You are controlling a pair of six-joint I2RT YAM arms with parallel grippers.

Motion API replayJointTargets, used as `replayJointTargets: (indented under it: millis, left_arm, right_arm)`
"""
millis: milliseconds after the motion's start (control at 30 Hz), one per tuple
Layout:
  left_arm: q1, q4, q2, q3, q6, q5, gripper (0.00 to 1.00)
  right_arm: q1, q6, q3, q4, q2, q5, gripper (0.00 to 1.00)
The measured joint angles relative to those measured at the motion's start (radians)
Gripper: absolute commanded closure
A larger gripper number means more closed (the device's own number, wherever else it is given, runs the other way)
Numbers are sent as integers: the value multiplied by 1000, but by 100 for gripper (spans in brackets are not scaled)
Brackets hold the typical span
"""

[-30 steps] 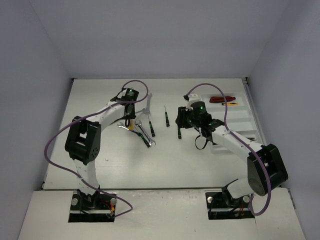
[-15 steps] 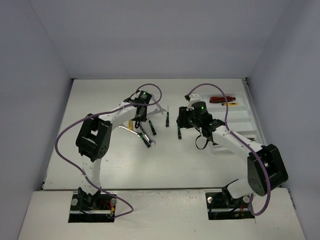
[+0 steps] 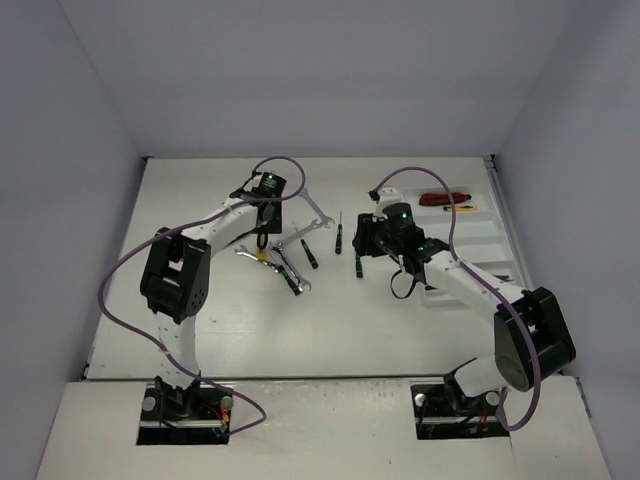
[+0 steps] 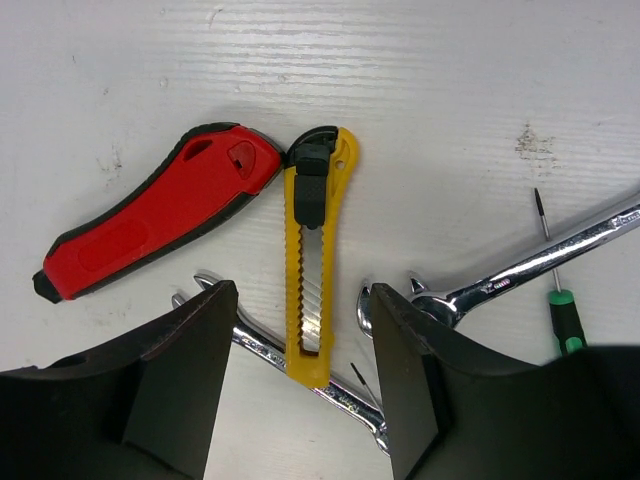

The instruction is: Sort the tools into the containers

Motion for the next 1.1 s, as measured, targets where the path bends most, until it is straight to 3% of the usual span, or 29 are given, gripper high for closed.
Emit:
replayJointTargets:
  millis: [300, 400, 667, 900, 1100]
  left_arm:
    - [27, 1, 85, 0, -3, 37, 55]
    - [43, 9, 95, 7, -9, 49, 64]
    - [57, 16, 101, 8, -8, 88, 99]
    - [59, 49, 95, -2, -9, 140, 100]
    - [3, 107, -36, -133, -4, 194, 100]
  right_arm:
    - [0, 1, 0, 9, 0, 0, 58]
    - [0, 2, 0, 12, 0, 0, 58]
    - [0, 3, 0, 14, 3, 0, 58]
    - [0, 4, 0, 14, 3, -13, 56]
    - [0, 41, 0, 14, -27, -67, 39]
